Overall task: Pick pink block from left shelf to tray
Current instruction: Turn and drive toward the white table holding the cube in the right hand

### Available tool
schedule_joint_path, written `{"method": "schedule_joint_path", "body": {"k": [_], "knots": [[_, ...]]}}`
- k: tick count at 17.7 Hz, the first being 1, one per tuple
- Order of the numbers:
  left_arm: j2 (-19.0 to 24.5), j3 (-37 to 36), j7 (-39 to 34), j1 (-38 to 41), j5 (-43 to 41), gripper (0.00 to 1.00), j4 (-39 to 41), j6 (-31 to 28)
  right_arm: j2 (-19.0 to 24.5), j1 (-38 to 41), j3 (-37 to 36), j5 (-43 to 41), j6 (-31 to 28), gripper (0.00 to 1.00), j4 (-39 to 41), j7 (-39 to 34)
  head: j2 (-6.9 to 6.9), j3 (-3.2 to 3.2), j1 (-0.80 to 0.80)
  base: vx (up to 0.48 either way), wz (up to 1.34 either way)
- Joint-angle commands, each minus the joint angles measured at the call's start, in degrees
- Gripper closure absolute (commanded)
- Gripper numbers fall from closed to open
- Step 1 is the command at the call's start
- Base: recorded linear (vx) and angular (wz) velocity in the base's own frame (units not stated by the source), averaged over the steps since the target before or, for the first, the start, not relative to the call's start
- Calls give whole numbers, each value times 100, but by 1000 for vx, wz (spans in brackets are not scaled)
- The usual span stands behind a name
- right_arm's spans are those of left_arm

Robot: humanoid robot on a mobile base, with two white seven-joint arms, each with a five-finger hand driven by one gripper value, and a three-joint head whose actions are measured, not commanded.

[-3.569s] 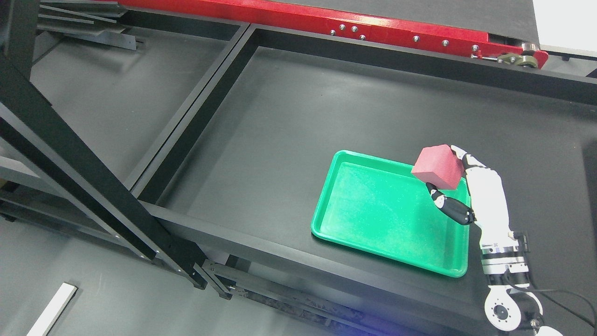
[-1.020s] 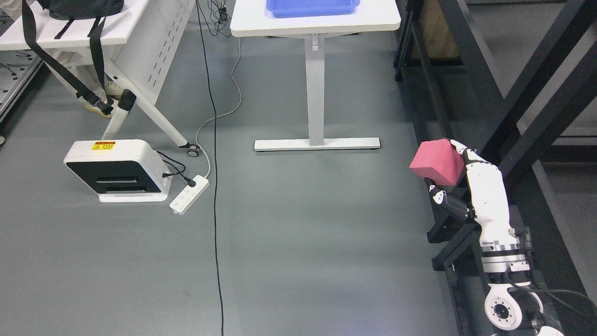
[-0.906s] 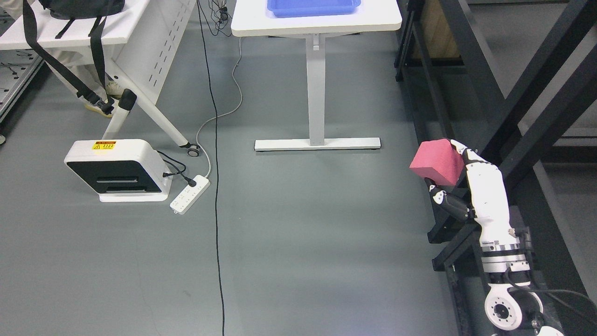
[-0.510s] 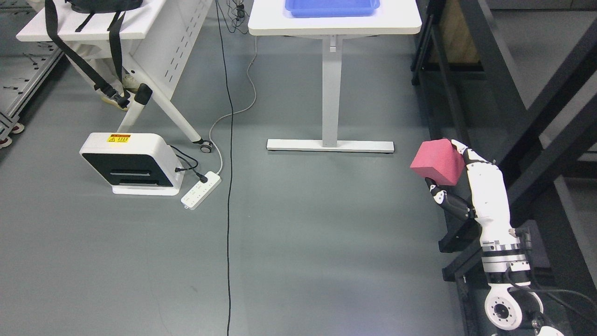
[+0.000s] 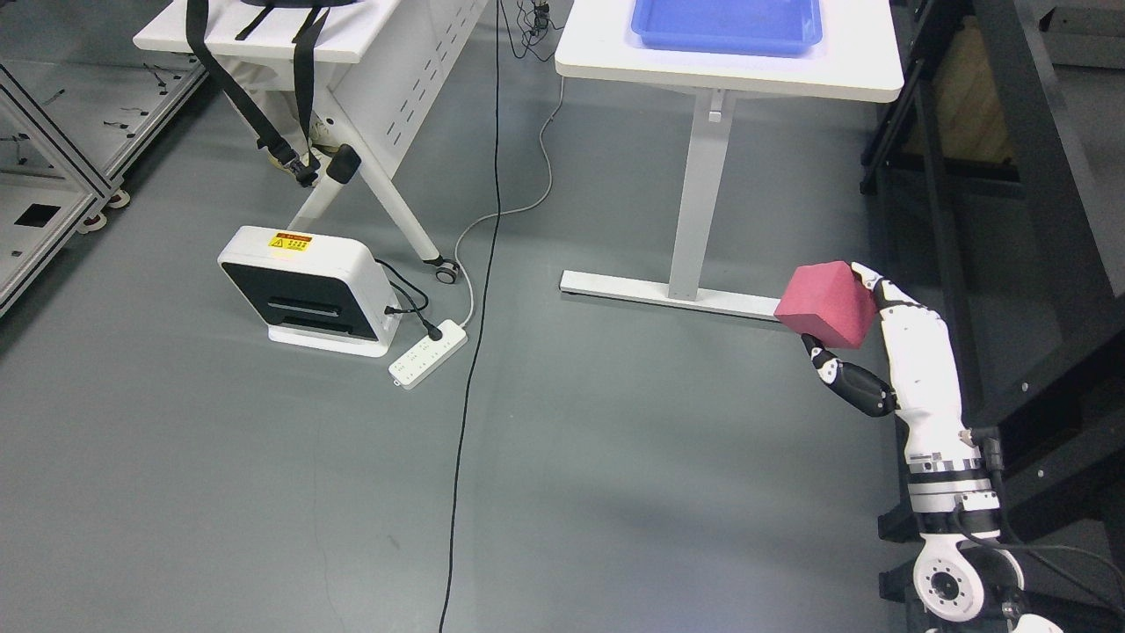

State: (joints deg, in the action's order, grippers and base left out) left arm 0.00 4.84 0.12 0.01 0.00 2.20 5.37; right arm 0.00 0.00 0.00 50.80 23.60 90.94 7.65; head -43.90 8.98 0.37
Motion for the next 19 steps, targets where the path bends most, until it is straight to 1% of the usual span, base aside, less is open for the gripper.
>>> {"method": "schedule_joint_path", "body": {"k": [1, 10, 19], "knots": [[100, 0, -3, -62, -9, 0, 0, 0, -167, 70, -62, 0, -4, 98, 11, 0, 0, 0, 0, 206, 99], [100, 0, -3, -62, -9, 0, 0, 0, -167, 79, -62, 9, -4, 98, 11, 0, 0, 0, 0, 254, -52], [100, 0, -3, -62, -9, 0, 0, 0, -167, 88, -53, 9, -4, 97, 11, -9, 0, 0, 0, 288, 73]]}}
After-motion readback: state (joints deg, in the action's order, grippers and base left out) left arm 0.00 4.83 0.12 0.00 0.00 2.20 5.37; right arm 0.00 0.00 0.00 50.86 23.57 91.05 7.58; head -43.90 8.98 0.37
